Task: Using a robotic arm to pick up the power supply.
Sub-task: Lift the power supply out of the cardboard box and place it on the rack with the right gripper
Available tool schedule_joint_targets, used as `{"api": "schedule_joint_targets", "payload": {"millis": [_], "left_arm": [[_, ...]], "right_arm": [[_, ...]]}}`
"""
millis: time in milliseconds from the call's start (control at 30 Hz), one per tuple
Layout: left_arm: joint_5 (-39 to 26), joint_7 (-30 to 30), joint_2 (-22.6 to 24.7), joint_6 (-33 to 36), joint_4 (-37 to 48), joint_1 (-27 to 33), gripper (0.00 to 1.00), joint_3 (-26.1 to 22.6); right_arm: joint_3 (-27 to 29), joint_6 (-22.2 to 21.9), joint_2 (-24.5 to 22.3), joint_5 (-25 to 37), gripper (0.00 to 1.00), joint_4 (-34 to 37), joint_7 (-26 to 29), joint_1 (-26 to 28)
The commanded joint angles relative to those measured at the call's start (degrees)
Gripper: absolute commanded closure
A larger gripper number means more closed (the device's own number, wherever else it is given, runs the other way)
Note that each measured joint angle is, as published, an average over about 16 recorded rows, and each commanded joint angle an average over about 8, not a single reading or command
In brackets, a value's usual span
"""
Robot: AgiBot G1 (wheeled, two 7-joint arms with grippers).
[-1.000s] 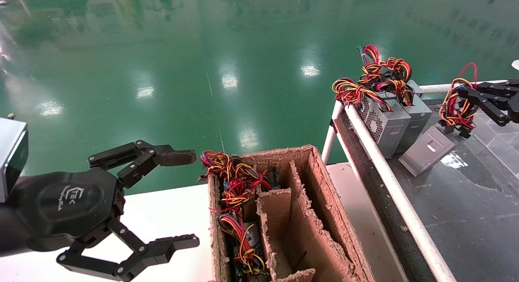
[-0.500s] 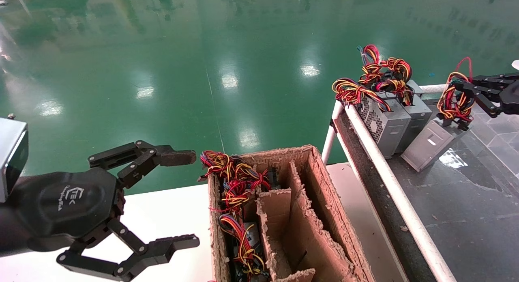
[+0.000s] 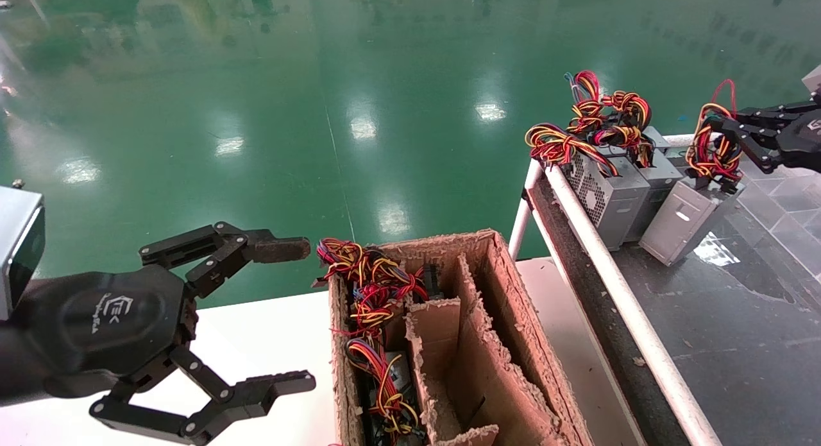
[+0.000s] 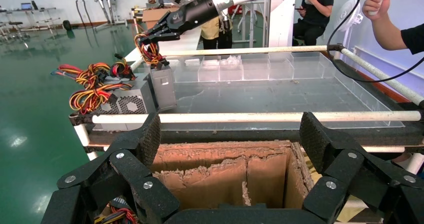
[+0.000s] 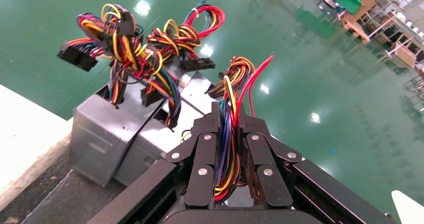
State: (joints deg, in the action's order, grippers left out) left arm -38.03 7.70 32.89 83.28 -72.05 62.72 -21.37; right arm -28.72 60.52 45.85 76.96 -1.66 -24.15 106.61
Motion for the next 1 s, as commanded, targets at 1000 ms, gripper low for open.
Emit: {"api": "schedule_joint_targets", "payload": {"millis": [1000], "left_arm": [[0.01, 0.0, 0.0, 0.0, 0.0, 0.0, 0.0, -0.01]], "right_arm": [[-1.11, -11.69, 7.27, 1.64, 1.0, 1.69, 0.64, 1.03]]}}
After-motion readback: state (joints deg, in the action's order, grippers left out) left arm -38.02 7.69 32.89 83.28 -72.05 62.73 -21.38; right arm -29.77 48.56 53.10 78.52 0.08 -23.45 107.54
